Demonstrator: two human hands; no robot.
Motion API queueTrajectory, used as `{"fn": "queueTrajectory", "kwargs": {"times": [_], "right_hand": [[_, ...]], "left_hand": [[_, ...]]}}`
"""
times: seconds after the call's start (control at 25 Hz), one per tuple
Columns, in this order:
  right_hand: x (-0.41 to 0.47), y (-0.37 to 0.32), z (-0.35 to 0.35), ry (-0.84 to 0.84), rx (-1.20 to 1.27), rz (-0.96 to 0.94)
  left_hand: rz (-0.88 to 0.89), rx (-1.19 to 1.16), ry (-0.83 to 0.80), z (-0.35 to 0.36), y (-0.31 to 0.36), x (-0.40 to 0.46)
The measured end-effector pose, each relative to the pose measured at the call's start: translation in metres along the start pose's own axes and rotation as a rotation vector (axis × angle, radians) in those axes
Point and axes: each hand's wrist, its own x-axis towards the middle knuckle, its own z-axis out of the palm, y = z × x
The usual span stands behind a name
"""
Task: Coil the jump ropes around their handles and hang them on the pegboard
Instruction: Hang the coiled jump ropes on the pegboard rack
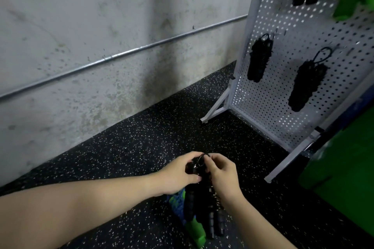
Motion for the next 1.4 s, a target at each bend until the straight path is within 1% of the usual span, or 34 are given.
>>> {"fn": "queueTrajectory", "kwargs": {"times": [0.2,0.32,0.44,0.56,0.8,1.0,1.16,1.28,1.4], "right_hand": [[0.027,-0.078,-0.027,0.074,-0.074,-0.21],[0.055,-0.131,-0.056,0.07,-0.153,-0.337],[0.079,-0.181,-0.079,0.051,-0.168,-0.427],[0.098,-0.238,-0.099,0.101,-0.145,-0.51],[0.124,-0.382,-0.149,0.234,-0.158,-0.78],[0.125,-0.468,-0.187,0.264,-0.208,-0.825],[0.121,-0.515,-0.201,0.286,-0.141,-0.904],[0.12,-0.547,-0.205,0.372,-0.031,-0.935],[0.123,-0.578,-0.209,0.497,-0.02,-0.984]], "left_hand": [[0.16,-0.048,0.124,-0.004,0.06,0.023],[0.245,-0.076,0.237,-0.01,0.111,0.043],[0.358,-0.104,0.353,-0.021,0.163,0.059],[0.48,-0.132,0.353,-0.042,0.222,0.076],[0.79,-0.114,0.349,-0.093,0.365,0.103],[0.852,-0.155,0.397,-0.129,0.472,0.103],[0.876,-0.155,0.336,-0.15,0.54,0.094],[0.921,-0.157,0.338,-0.156,0.579,0.091],[0.93,-0.187,0.366,-0.16,0.612,0.093]]}}
